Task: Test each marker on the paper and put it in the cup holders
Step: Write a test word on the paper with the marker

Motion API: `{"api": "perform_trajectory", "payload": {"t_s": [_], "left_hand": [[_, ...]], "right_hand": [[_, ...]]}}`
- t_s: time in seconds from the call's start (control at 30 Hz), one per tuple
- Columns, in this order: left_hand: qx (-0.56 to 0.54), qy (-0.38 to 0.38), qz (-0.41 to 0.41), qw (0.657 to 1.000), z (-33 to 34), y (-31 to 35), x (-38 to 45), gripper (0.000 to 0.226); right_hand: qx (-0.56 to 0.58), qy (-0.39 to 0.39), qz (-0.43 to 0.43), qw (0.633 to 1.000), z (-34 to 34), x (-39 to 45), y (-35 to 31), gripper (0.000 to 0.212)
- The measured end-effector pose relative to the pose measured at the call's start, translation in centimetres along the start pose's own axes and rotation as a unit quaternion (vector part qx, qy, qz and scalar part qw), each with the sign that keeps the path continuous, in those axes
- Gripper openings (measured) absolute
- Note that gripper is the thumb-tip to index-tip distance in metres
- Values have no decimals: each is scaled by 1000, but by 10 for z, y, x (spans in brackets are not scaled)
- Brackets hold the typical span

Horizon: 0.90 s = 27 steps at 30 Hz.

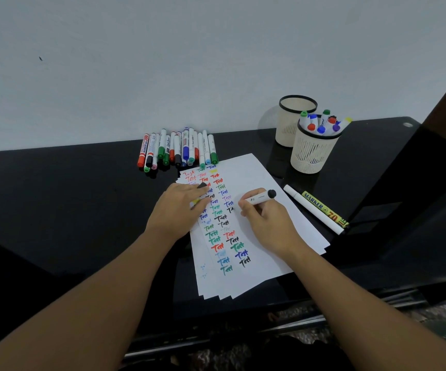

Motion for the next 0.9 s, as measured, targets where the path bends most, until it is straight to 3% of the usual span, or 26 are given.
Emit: {"api": "perform_trajectory", "payload": {"t_s": [0.13,0.33,0.9], "left_hand": [[2,0,-5,1000,-1,1,0,37],[4,2,-1,1000,-2,1,-1,36],[15,-10,-3,1000,-3,2,0,38]], "right_hand": [[0,-8,-5,1000,1,-1,-2,13],[-11,10,9,1000,-2,0,1,30],[-37,4,-15,999,-2,-1,-4,23]]}}
Point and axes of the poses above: each hand's wrist, its own x-axis towards the middle knuckle, its own z-axis out of the palm, y = z × x, the point moved 7 cm from there along x, towards the middle knuckle, and after that the axes turned 8 degrees about x, right-handed, at the moved point
